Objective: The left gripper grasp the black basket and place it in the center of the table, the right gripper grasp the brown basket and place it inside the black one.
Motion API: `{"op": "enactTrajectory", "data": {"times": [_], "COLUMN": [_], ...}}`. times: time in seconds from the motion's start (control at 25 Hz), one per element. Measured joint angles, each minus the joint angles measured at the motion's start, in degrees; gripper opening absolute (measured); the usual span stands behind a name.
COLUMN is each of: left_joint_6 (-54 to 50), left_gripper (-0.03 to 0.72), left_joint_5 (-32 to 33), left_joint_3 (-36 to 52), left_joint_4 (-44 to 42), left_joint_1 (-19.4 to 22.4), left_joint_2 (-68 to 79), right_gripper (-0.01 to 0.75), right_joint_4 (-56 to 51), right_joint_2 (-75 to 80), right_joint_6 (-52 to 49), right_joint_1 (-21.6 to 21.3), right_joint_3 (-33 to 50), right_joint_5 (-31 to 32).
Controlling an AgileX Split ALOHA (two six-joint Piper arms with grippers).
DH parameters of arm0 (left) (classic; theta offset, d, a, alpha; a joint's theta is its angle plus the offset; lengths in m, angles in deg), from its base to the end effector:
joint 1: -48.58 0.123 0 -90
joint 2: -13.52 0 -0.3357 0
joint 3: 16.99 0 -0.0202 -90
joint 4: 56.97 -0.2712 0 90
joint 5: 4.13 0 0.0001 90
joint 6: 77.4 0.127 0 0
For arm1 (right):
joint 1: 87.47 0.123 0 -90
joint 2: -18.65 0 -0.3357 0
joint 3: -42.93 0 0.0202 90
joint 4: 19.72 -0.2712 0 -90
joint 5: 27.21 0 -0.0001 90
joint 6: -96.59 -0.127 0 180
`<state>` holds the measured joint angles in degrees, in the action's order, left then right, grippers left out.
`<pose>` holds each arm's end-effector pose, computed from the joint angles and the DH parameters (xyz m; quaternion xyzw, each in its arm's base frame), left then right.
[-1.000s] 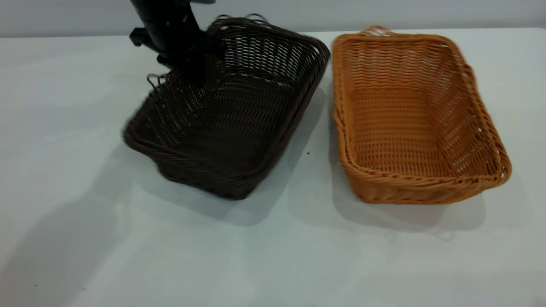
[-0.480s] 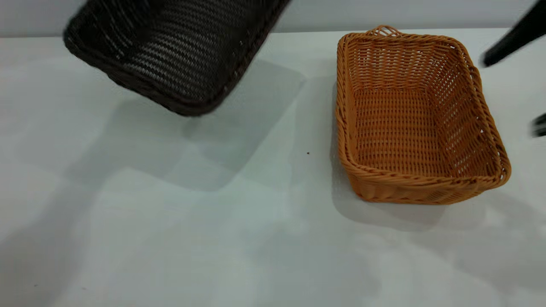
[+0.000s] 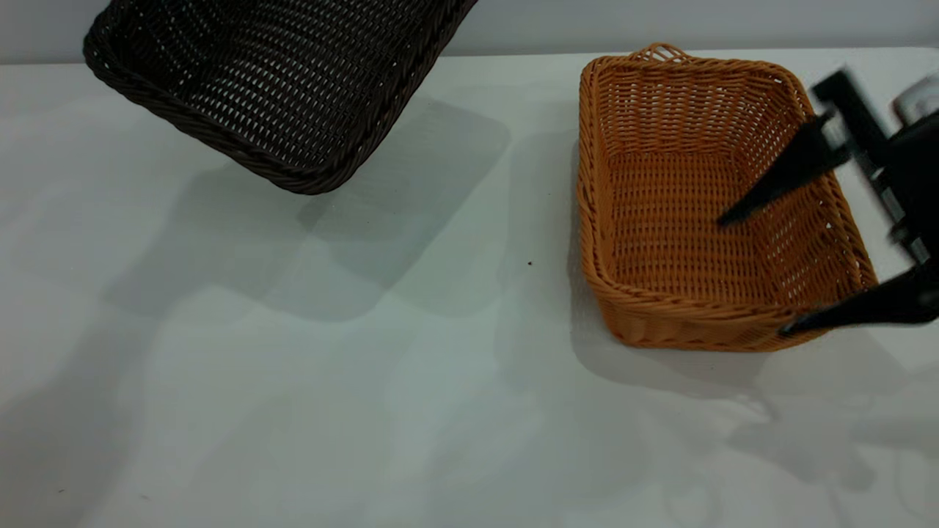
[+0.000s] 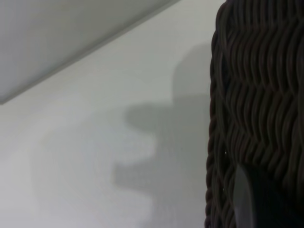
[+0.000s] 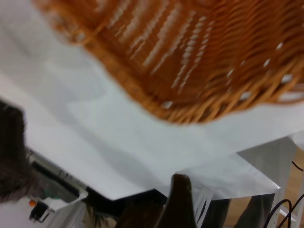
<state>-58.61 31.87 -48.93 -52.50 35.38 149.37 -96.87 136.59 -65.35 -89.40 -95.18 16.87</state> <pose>0.5738 -0.1406 0.2142 0.2377 0.9084 -0.0156 0.3437 0.2855 0.0766 0.0796 -0.4155 -0.8314 -0.3547 0.1019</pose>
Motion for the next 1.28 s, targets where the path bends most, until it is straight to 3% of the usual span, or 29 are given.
{"op": "enactTrajectory", "data": {"times": [0.2,0.48,0.8,1.04,1.28], "left_joint_6": [0.86,1.32,1.38,2.67,12.1], "left_gripper": [0.078,0.078,0.078,0.078,0.076], "left_joint_5": [-1.1,-1.1,-2.31,-2.61,-1.99], "left_joint_3": [0.0,0.0,0.0,0.0,0.0], "left_joint_4": [0.0,0.0,0.0,0.05,2.43], "left_joint_1": [0.23,0.55,0.57,0.57,0.51], "left_joint_2": [0.0,0.0,0.0,0.0,0.0], "right_gripper": [0.573,0.559,0.35,0.092,0.072], "right_joint_4": [-4.89,-10.12,-11.4,-12.1,-9.45], "right_joint_2": [6.31,10.79,13.65,14.03,11.43], "right_joint_6": [5.05,5.99,7.18,9.76,21.14], "right_joint_1": [3.95,4.22,4.22,3.07,-5.01], "right_joint_3": [-3.23,-5.38,-7.59,-9.96,-15.64], "right_joint_5": [-3.57,-7.43,-13.61,-19.38,-18.03]}}
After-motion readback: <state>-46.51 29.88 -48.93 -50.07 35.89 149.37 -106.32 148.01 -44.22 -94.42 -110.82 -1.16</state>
